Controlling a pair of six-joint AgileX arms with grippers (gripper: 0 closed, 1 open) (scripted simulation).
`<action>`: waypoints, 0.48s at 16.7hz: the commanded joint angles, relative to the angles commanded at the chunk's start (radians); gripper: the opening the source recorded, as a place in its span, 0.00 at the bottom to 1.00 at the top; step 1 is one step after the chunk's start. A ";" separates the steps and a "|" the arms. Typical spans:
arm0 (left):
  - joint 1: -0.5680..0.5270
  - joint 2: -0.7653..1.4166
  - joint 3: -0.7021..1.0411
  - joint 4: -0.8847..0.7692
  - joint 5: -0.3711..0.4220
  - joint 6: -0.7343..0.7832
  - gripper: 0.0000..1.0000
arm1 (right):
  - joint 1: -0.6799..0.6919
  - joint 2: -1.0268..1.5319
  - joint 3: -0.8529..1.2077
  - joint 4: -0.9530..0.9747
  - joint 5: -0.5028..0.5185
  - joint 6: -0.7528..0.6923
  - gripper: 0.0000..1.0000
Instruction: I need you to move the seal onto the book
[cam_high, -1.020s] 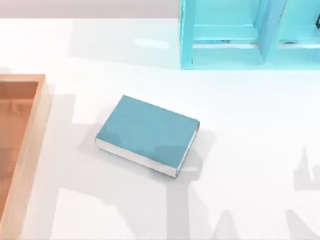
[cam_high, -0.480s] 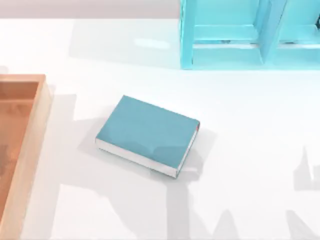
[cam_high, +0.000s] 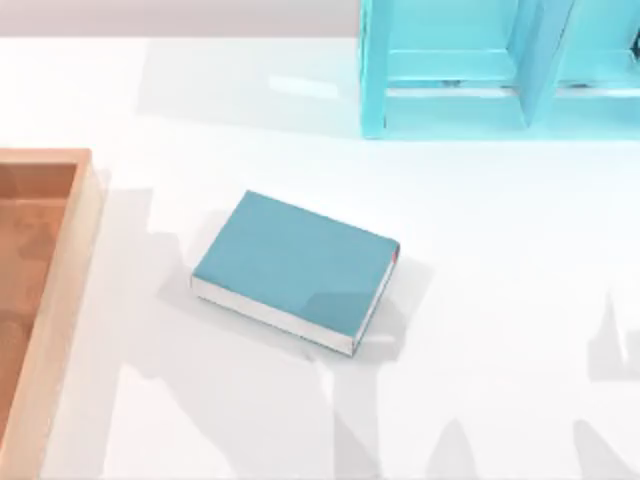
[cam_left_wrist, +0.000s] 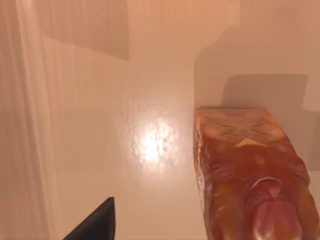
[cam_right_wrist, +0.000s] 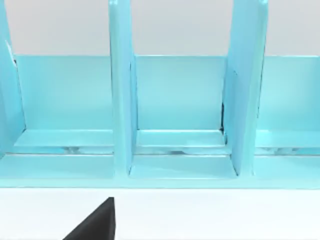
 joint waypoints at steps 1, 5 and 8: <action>0.000 0.006 -0.016 0.022 0.000 0.000 1.00 | 0.000 0.000 0.000 0.000 0.000 0.000 1.00; 0.001 0.031 -0.076 0.107 0.000 0.002 1.00 | 0.000 0.000 0.000 0.000 0.000 0.000 1.00; 0.003 0.054 -0.132 0.188 0.000 0.004 1.00 | 0.000 0.000 0.000 0.000 0.000 0.000 1.00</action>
